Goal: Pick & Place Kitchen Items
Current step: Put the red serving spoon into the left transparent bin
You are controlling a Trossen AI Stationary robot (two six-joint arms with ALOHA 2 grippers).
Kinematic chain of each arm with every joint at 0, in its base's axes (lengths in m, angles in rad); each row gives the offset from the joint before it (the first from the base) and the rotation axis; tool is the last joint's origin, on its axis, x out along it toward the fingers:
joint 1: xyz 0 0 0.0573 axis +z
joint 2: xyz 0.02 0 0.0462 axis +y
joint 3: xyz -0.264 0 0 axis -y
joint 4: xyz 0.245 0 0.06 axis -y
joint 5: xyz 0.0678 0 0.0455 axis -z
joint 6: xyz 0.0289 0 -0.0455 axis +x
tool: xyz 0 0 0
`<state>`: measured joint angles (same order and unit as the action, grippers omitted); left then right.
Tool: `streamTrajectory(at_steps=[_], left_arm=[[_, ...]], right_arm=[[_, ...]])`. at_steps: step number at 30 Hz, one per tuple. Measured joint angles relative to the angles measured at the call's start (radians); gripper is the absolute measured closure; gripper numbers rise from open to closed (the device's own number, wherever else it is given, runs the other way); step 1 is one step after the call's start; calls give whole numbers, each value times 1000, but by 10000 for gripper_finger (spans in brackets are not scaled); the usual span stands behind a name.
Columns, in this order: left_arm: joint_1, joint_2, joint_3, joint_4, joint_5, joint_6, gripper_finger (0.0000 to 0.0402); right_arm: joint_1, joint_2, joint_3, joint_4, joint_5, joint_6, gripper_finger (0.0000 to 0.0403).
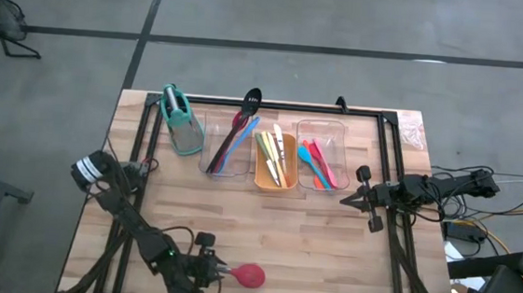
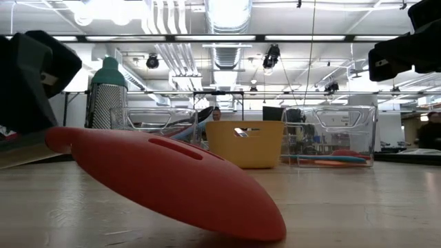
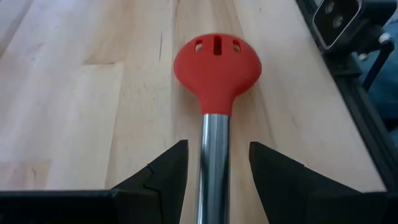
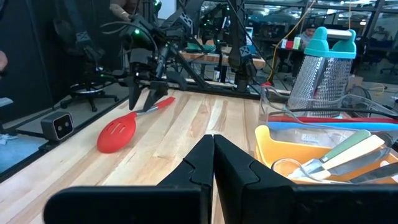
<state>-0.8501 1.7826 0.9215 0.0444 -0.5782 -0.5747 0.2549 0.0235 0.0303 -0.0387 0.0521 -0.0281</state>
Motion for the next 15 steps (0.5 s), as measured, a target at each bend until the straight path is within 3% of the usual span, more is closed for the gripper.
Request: streamTrajectory(at_steps=[15], left_arm=[[2, 35, -1, -1, 5, -4, 225]], right_arm=[[0, -2, 0, 0, 0, -1, 394]])
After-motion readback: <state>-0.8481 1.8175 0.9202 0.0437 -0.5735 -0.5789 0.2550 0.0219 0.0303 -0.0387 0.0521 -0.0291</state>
